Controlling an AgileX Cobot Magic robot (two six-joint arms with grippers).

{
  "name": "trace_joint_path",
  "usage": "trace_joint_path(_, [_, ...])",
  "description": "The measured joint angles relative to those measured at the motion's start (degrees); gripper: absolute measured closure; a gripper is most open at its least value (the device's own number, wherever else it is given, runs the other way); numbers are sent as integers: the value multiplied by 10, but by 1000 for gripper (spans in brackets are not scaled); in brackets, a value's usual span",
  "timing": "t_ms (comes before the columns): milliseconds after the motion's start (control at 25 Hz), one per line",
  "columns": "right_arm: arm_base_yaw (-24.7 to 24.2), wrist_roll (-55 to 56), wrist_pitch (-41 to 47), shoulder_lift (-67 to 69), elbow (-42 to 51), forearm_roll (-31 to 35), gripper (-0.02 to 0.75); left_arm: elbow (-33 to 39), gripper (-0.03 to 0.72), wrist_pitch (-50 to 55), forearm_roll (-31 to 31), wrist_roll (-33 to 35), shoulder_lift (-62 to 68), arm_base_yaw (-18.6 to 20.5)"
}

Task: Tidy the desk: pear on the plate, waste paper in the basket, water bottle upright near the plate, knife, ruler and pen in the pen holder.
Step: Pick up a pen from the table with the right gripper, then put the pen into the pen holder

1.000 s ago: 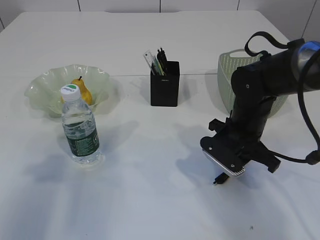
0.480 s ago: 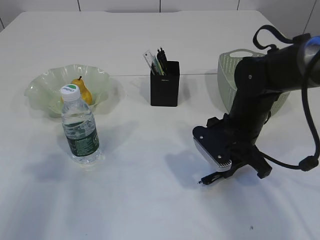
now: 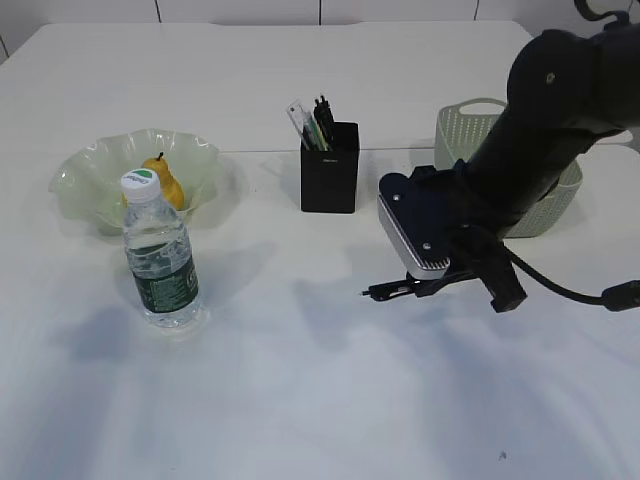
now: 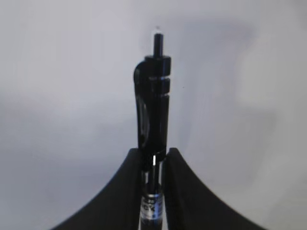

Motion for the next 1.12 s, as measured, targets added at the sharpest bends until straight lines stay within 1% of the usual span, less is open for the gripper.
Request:
trace_joint_path(320, [0, 0, -22, -10, 2, 163, 647, 0, 340, 0, 0, 0, 0, 0])
trace_joint_path(480, [-3, 0, -60, -10, 2, 232, 647, 0, 340, -2, 0, 0, 0, 0])
trace_joint_path(600, [-18, -15, -97, -10, 2, 310, 647, 0, 340, -3, 0, 0, 0, 0])
trace_joint_path(680, [-30, -31, -133, -10, 2, 378, 647, 0, 340, -3, 0, 0, 0, 0])
trace_joint_path(760, [-43, -72, -163, -10, 3, 463, 647, 0, 340, -3, 0, 0, 0, 0])
trace_joint_path(880, [-51, -183, -190, -10, 3, 633, 647, 0, 340, -3, -1, 0, 0, 0])
trace_joint_path(920, [-51, -221, -193, -10, 3, 712, 647, 0, 340, -3, -1, 0, 0, 0])
trace_joint_path(960, [-51, -261, -193, -8, 3, 761, 647, 0, 340, -2, -1, 0, 0, 0])
trace_joint_path(1000, [-51, -286, -193, -5, 2, 797, 647, 0, 340, -1, -1, 0, 0, 0])
trace_joint_path(1120, [-51, -314, -193, 13, -8, 835, 647, 0, 340, 5, -2, 0, 0, 0])
